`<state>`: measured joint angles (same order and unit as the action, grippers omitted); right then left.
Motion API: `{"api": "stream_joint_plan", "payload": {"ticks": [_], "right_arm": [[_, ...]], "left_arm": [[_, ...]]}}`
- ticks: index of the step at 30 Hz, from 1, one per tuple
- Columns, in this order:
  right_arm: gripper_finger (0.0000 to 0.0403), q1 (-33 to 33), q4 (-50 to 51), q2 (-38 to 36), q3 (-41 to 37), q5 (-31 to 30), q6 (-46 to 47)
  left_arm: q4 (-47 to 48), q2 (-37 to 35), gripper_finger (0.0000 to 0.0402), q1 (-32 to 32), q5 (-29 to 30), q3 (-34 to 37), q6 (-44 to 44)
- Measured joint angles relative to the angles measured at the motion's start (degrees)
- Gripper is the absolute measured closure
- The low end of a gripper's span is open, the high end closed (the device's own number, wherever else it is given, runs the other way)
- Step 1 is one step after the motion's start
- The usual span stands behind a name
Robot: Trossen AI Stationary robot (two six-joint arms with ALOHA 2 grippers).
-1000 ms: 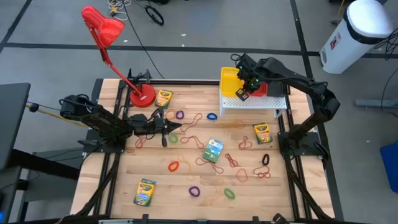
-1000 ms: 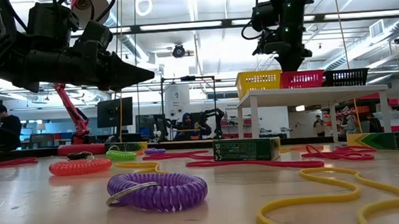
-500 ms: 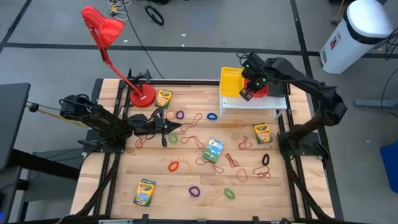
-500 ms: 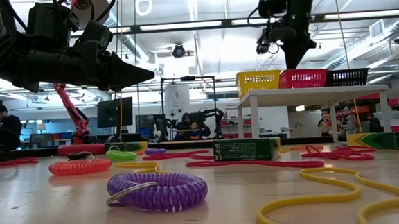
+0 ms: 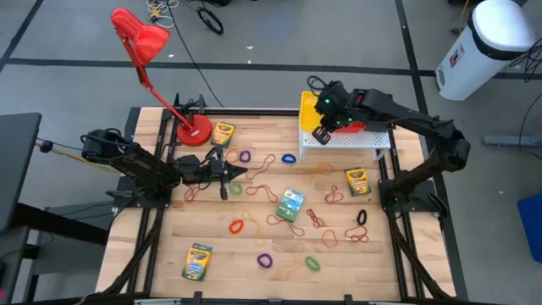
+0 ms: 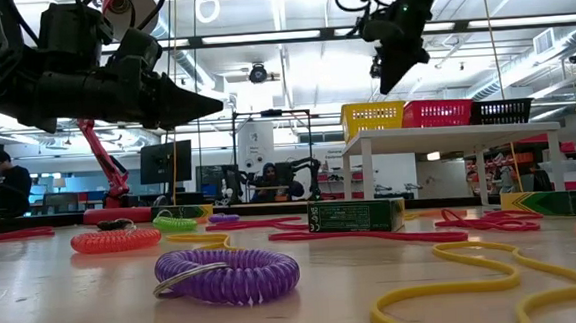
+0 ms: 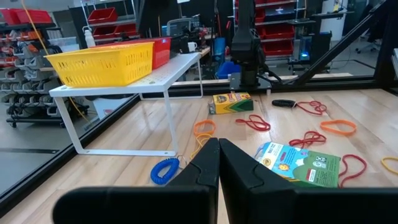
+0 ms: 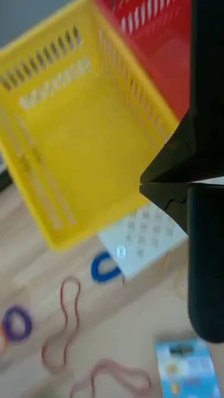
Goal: Pick & Place Office Desk Supplies
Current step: Adjust the red basket on the shelf, then put the green spring keychain on the black basket
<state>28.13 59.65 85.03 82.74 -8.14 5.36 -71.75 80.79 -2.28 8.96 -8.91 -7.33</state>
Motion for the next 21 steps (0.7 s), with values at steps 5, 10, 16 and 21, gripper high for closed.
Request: {"api": "stream_joint_plan", "payload": {"ticks": [5,10,16,21], "right_arm": [[0.0402,0.74,1.27,0.90,0.00,-0.84,-0.26],[0.0402,1.37,5.05,1.33,0.00,-2.28,-0.26],[0.0402,1.35,5.48,1.33,0.00,-4.36,-0.28],[0.0403,1.37,5.89,1.31,0.00,-5.24,-0.30]], "left_arm": [[0.00,0.00,0.0392,0.02,0.00,0.00,0.00],[-0.04,0.00,0.0392,0.02,-0.01,0.00,0.00],[-0.02,0.00,0.0392,0.02,0.02,0.00,0.00],[-0.02,0.00,0.0392,0.02,0.01,0.00,0.00]]}}
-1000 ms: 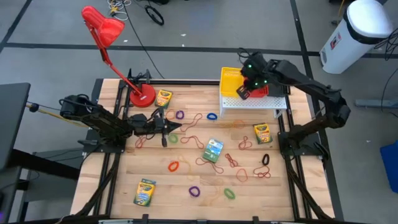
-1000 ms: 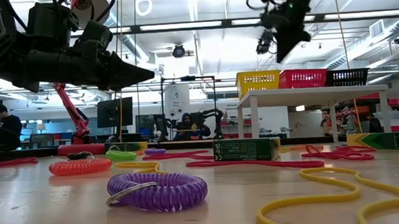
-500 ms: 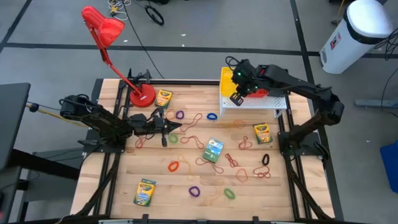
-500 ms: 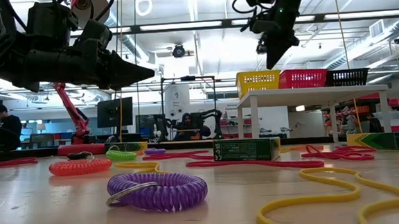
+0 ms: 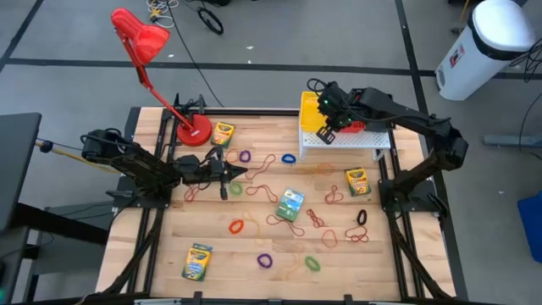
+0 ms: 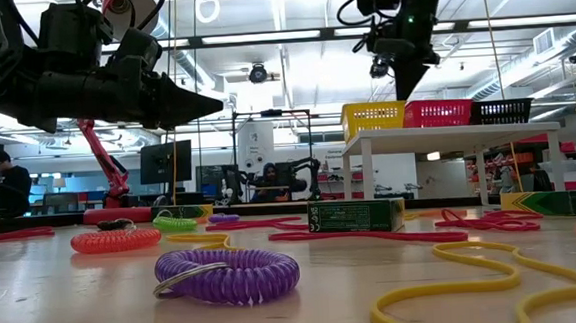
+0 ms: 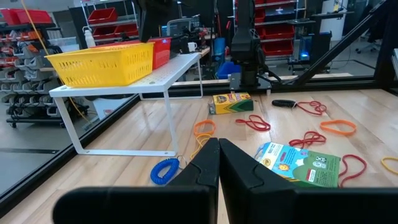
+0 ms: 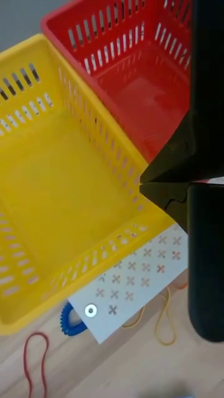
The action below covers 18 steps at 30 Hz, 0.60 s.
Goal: Pick & Place Office Desk Supplies
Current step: Put the green spring keychain on the black basket
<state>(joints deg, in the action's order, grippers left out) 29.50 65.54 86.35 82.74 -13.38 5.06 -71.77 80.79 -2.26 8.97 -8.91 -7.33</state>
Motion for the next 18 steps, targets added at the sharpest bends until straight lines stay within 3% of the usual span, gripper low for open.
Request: {"api": "stream_joint_plan", "payload": {"ticks": [18], "right_arm": [[0.0399,-0.44,-2.73,-0.29,0.00,-0.94,-0.62]], "left_arm": [[0.00,0.00,0.0392,-0.01,0.00,-0.01,0.00]]}}
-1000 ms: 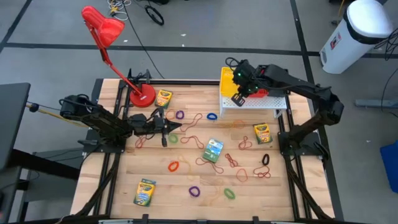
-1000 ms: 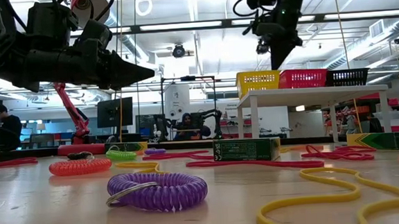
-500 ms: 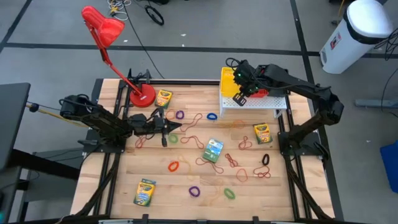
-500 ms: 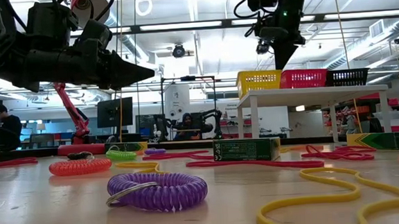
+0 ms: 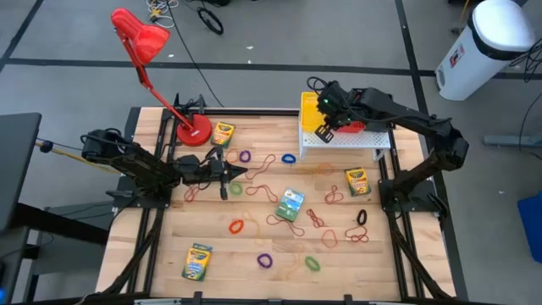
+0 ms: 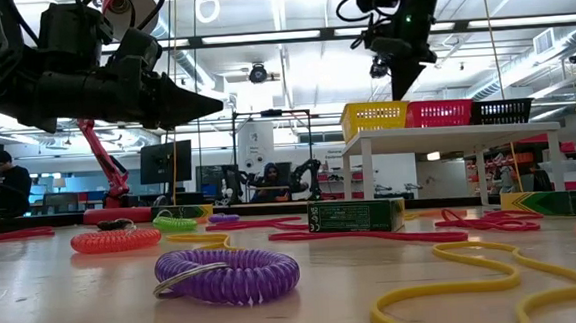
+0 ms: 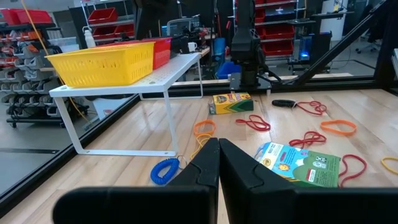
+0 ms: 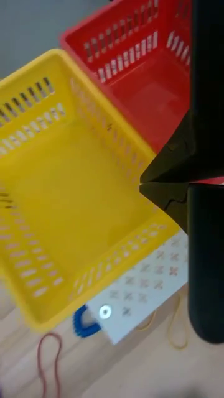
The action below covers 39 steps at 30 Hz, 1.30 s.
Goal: Pick & Place Office Desk Supplies
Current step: Put the green spring keychain on the black basket
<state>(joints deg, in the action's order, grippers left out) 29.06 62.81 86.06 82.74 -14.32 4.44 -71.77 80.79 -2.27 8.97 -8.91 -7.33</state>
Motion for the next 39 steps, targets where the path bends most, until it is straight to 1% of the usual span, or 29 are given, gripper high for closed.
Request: {"api": "stream_joint_plan", "payload": {"ticks": [2,8,15,19,21,23,25,27,29,31,33,34,36,37,39], "right_arm": [[0.0399,-0.24,-0.73,-0.03,0.00,1.22,-0.61],[0.0401,-0.39,0.43,0.26,0.00,1.41,-1.20],[0.0402,-0.66,2.73,0.13,0.00,-0.81,-0.82],[0.0402,-3.82,2.21,-3.33,0.00,-2.26,-2.07],[0.0402,-6.38,-0.15,-6.19,-0.61,-3.66,-2.47],[0.0402,-8.63,-4.58,-9.71,-3.34,-3.62,-3.00],[0.0402,-10.69,-10.74,-13.81,-7.83,-2.25,-3.70],[0.0402,-12.61,-18.19,-17.89,-13.94,-0.89,-4.30],[0.0402,-14.45,-26.25,-21.65,-20.93,1.29,-4.48],[0.0403,-16.58,-34.25,-25.07,-27.90,2.93,-4.99],[0.0403,-18.97,-40.04,-27.80,-33.64,2.89,-5.13],[0.0403,-19.98,-40.76,-29.06,-35.57,2.55,-5.13],[0.0403,-21.42,-37.92,-31.58,-36.87,0.34,-3.02],[0.0403,-21.68,-35.11,-32.95,-36.29,-1.38,-0.86],[0.0403,-21.58,-27.42,-35.39,-33.18,-6.71,2.80]], "left_arm": [[0.00,0.00,0.0392,0.01,-0.02,-0.01,0.00],[0.00,0.00,0.0392,0.01,-0.02,-0.02,-0.02],[0.02,0.00,0.0392,0.02,-0.02,-0.02,0.00],[0.00,0.00,0.0392,0.03,-0.02,-0.02,0.01],[0.02,0.00,0.0392,0.03,-0.02,-0.02,0.79],[0.02,0.00,0.0392,0.01,0.00,-0.02,1.90],[0.02,0.00,0.0392,0.01,-0.02,-0.02,1.94],[0.18,0.00,0.0392,0.01,0.00,-0.39,1.78],[0.55,-0.02,0.0392,0.00,-0.15,-1.30,4.09],[3.13,-0.02,0.0392,0.00,-1.62,-2.52,6.54],[6.73,-0.02,0.0392,0.23,-3.84,-3.95,7.77],[8.51,-0.02,0.0392,0.52,-4.47,-4.74,8.25],[12.35,-0.02,0.0392,1.32,-4.50,-6.43,9.09],[14.24,-0.02,0.0392,1.79,-4.27,-7.30,9.53],[17.54,-0.02,0.0392,2.84,-3.56,-8.88,9.63]]}}
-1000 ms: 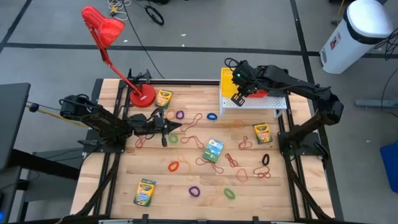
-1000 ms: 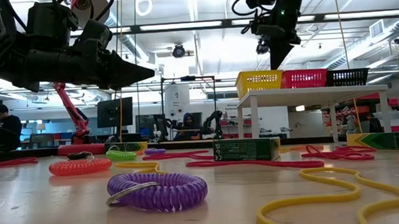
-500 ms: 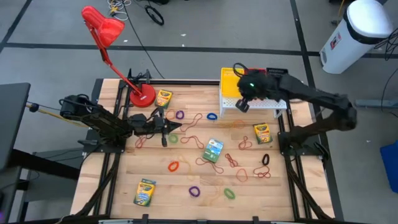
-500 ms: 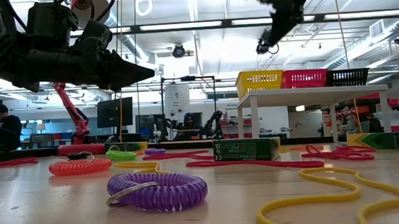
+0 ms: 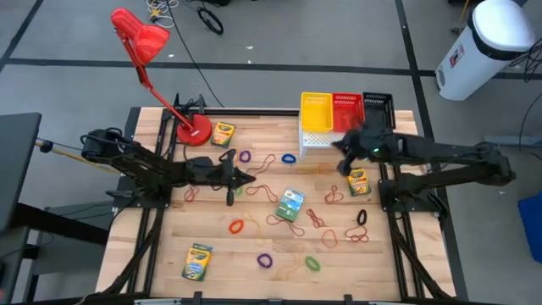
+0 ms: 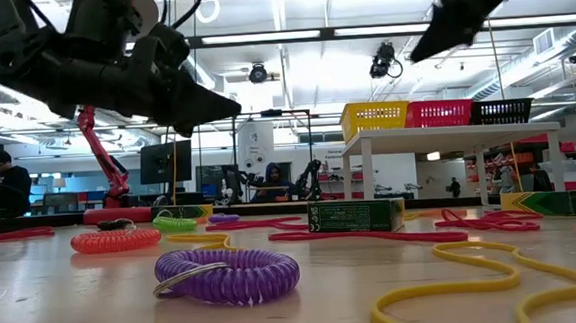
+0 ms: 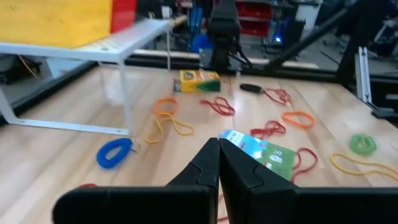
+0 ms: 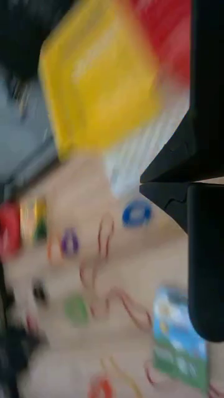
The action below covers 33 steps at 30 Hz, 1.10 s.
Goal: Pick & Place Office Desk Supplies
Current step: Put the green spring keychain on the black basket
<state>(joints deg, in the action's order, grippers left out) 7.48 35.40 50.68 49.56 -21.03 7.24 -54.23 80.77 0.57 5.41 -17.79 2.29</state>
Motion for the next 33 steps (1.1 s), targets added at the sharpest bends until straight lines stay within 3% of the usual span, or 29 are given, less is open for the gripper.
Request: {"api": "stream_joint_plan", "payload": {"ticks": [5,10,16,23,27,33], "right_arm": [[0.0403,4.08,17.30,-2.19,10.12,-12.97,7.45],[0.0403,15.50,29.03,-0.69,14.07,-13.46,10.50],[0.0403,30.50,28.87,2.91,12.75,-5.43,6.52],[0.0403,42.92,27.65,10.12,12.74,4.93,2.17],[0.0403,45.56,27.52,13.66,12.72,9.93,0.09],[0.0403,45.65,27.43,14.64,12.72,10.59,-1.27]], "left_arm": [[4.93,0.00,0.0392,1.77,1.63,-3.33,-1.40],[4.95,0.00,0.0392,2.07,2.14,-4.36,-3.04],[5.21,0.00,0.0392,2.07,2.12,-4.56,-3.27],[6.33,0.00,0.0392,2.07,2.09,-4.56,-3.79],[7.14,0.00,0.0392,2.07,2.08,-4.56,-3.79],[7.49,0.00,0.0392,2.11,2.07,-4.56,-3.70]]}}
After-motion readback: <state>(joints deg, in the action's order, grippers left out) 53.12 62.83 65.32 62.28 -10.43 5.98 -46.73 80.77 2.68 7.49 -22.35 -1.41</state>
